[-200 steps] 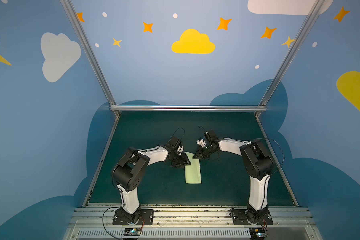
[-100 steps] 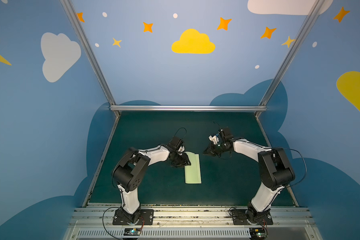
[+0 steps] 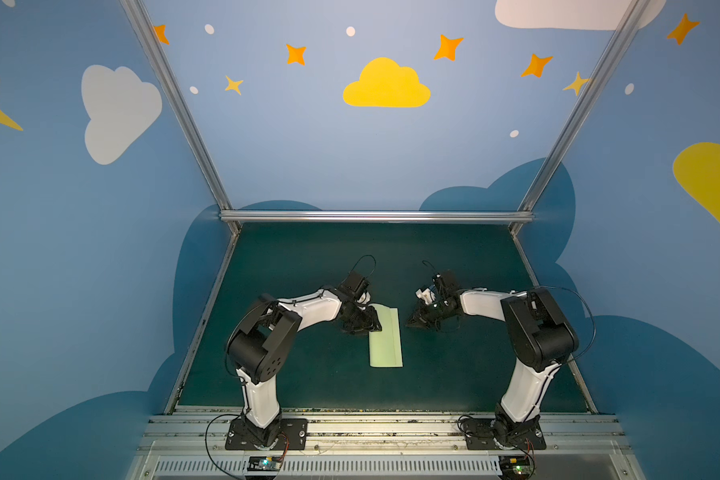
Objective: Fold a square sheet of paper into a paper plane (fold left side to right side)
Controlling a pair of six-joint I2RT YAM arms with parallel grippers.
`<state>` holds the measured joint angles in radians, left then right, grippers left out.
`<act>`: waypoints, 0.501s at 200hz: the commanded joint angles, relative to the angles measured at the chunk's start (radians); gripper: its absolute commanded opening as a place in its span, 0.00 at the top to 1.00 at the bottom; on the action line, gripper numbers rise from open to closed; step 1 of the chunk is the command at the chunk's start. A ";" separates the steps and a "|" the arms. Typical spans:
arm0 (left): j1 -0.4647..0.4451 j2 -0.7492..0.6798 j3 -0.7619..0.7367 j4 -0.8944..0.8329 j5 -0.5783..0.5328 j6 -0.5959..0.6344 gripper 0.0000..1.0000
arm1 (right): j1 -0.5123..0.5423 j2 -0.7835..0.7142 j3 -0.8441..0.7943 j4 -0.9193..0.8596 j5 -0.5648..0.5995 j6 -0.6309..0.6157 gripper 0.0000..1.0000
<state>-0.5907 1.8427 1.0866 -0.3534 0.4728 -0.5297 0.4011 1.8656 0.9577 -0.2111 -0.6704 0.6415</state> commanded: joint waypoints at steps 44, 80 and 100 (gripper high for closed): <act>-0.023 0.038 0.049 -0.059 -0.040 0.019 0.47 | 0.023 0.048 -0.020 0.038 -0.007 0.008 1.00; -0.034 0.054 0.070 -0.074 -0.046 0.025 0.47 | 0.025 0.064 -0.029 0.051 -0.005 0.013 1.00; -0.040 0.061 0.082 -0.085 -0.051 0.032 0.47 | 0.025 0.070 -0.034 0.058 -0.006 0.016 1.00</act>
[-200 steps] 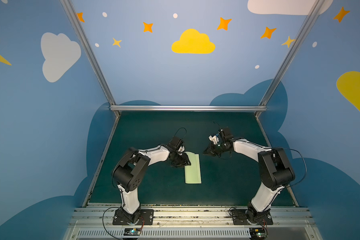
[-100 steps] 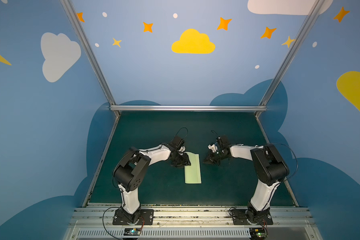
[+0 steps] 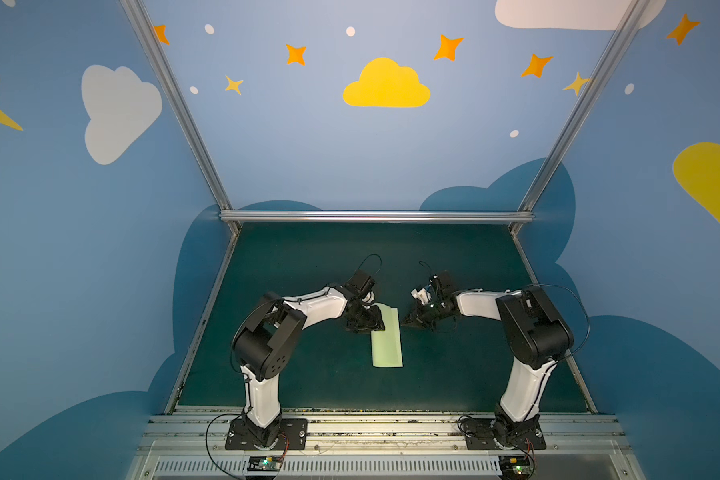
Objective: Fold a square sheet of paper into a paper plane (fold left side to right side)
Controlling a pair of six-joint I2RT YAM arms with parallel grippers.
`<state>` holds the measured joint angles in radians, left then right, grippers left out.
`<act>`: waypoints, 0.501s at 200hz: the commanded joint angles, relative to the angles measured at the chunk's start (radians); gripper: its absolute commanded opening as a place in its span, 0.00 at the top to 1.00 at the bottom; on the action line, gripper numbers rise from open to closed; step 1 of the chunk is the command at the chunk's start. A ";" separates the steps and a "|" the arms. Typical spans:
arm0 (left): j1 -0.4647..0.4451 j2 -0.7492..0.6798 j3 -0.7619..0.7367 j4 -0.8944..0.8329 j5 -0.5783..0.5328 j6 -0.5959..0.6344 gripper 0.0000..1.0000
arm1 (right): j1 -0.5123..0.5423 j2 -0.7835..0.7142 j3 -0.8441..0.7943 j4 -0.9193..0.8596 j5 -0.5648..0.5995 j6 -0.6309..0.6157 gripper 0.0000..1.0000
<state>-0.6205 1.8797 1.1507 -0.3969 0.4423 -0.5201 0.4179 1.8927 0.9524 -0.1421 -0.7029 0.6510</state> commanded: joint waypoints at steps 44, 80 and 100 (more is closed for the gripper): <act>-0.023 0.044 0.043 -0.047 -0.022 0.020 0.47 | 0.010 0.057 -0.039 0.003 0.025 0.012 1.00; -0.029 0.055 0.055 -0.056 -0.025 0.025 0.46 | 0.010 0.061 -0.043 0.009 0.024 0.012 1.00; -0.033 0.058 0.059 -0.059 -0.028 0.029 0.46 | 0.010 0.059 -0.043 0.010 0.025 0.014 1.00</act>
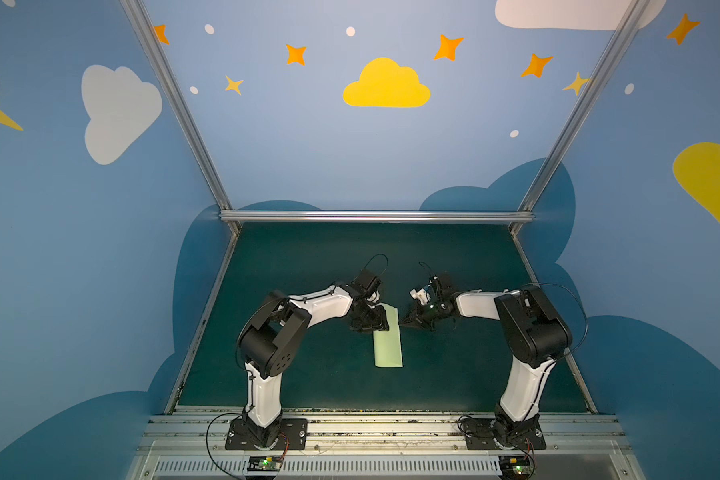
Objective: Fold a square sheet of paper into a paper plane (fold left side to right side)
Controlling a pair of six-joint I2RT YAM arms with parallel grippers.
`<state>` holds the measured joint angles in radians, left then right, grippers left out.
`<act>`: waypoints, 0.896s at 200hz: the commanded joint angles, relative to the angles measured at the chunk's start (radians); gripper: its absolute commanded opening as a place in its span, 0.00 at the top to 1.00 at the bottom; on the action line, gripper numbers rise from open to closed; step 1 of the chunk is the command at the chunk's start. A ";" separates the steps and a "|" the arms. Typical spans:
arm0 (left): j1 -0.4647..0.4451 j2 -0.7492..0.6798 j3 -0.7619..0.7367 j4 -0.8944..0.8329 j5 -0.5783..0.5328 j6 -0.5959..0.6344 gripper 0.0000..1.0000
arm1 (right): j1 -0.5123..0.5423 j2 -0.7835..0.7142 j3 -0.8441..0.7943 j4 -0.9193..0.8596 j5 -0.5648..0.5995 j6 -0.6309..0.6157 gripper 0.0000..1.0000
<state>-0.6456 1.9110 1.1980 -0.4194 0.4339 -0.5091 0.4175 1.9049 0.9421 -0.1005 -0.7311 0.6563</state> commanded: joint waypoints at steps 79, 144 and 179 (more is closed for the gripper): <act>-0.021 0.060 0.044 -0.078 -0.015 0.061 0.46 | 0.010 0.054 -0.035 -0.026 0.052 0.014 1.00; -0.026 0.072 0.049 -0.094 -0.027 0.072 0.46 | 0.005 0.048 -0.028 -0.035 0.047 0.007 1.00; -0.027 0.060 0.035 -0.090 -0.039 0.063 0.47 | -0.034 0.007 -0.014 -0.071 0.050 -0.013 1.00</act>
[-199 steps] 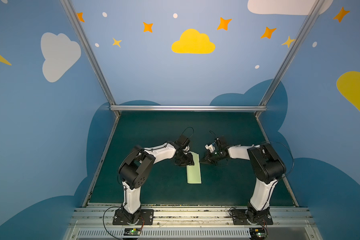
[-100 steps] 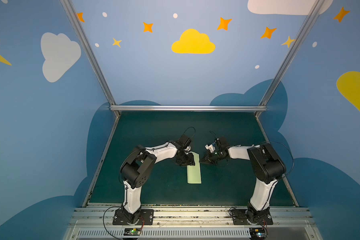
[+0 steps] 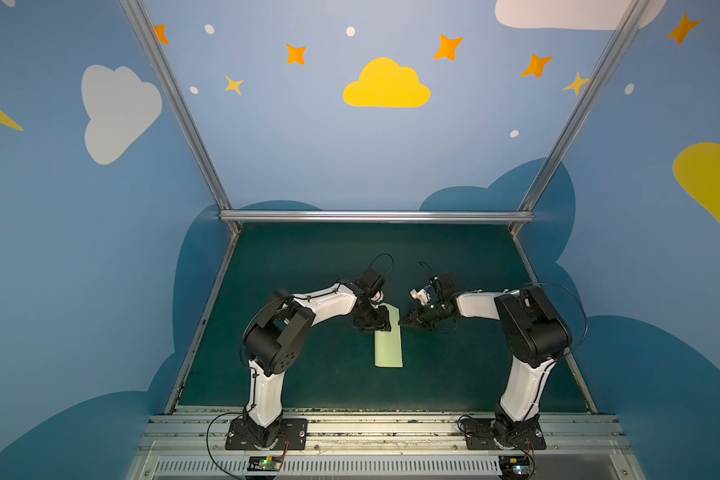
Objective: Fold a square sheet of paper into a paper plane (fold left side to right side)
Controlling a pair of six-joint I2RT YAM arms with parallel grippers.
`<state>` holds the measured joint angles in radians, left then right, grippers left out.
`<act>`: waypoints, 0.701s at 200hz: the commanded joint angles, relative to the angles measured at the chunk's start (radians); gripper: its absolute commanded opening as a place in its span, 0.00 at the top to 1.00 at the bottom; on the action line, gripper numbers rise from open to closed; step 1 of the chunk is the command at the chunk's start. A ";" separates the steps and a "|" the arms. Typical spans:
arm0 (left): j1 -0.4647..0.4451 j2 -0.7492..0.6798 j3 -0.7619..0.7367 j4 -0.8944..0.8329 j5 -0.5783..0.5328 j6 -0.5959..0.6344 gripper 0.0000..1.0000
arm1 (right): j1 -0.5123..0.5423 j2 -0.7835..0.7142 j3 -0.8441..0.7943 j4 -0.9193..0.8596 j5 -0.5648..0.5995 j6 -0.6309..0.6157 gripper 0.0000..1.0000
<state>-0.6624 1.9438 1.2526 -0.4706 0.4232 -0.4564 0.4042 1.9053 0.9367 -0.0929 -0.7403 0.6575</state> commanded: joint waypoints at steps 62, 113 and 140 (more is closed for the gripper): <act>-0.011 0.026 -0.025 -0.037 -0.029 0.012 0.47 | -0.044 0.023 0.040 -0.136 0.077 -0.040 1.00; -0.018 0.026 -0.018 -0.051 -0.032 0.024 0.46 | -0.030 0.094 0.081 -0.153 0.068 -0.051 1.00; -0.027 0.027 -0.012 -0.061 -0.037 0.035 0.46 | -0.020 0.120 0.089 -0.151 0.061 -0.052 1.00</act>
<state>-0.6708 1.9430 1.2526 -0.4721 0.4088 -0.4450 0.3691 1.9594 1.0283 -0.2073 -0.7673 0.6216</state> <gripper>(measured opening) 0.534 0.047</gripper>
